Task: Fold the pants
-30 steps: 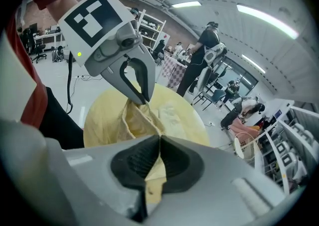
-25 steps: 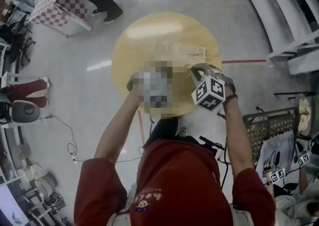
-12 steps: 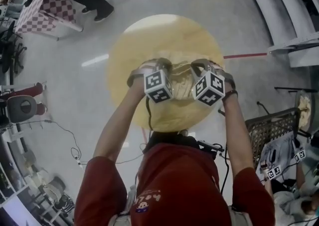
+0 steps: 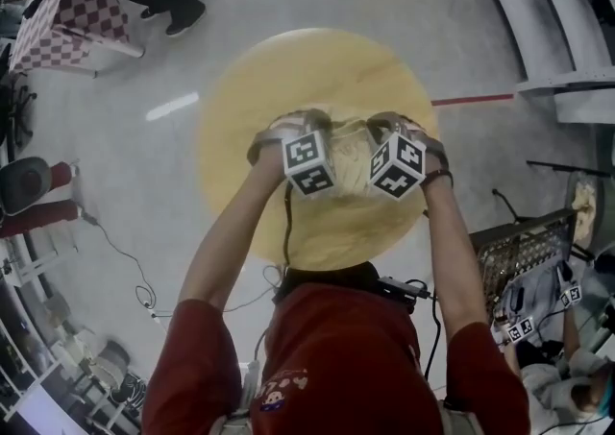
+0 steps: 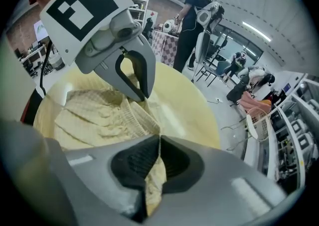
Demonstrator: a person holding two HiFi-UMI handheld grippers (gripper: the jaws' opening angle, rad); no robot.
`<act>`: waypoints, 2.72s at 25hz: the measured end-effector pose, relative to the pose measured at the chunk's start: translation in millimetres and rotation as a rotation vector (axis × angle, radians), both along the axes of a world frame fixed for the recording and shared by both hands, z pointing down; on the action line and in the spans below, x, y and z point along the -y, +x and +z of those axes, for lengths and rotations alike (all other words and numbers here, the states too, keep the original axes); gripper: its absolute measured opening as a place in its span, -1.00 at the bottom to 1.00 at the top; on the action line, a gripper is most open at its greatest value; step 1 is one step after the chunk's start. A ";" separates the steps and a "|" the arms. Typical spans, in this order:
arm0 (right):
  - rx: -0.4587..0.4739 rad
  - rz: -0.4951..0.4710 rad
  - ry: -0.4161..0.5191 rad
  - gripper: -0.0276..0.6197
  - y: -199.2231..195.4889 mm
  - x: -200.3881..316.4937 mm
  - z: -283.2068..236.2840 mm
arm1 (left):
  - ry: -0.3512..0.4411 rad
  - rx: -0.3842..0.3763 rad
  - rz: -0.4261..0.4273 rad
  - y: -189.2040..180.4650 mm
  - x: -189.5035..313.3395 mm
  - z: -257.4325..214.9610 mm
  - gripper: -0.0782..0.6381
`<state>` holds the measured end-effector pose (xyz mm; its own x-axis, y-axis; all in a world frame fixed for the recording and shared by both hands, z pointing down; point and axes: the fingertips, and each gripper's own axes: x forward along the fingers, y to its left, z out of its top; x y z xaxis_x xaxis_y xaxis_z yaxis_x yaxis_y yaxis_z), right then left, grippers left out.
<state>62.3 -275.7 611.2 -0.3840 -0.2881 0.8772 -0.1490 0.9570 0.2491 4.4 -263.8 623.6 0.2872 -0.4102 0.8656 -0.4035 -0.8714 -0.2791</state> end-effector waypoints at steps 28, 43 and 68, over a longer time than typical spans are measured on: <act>0.027 0.109 0.103 -0.70 13.5 -0.8 -16.0 | 0.104 -0.063 -0.118 -9.2 -3.7 -51.7 -0.36; 0.517 0.379 0.244 -0.70 25.1 -12.2 -132.7 | 0.490 -0.471 -0.612 -27.2 -21.2 -152.6 -0.50; 1.054 0.414 0.471 -0.70 75.5 -191.3 -300.1 | 1.040 -0.754 -0.796 33.8 -224.2 -316.0 -0.76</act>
<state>137.9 -84.4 311.2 -0.6468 -0.7621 -0.0298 -0.7584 0.6385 0.1313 38.2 -39.6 307.6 -0.0672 -0.9873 -0.1441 -0.9872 0.0868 -0.1341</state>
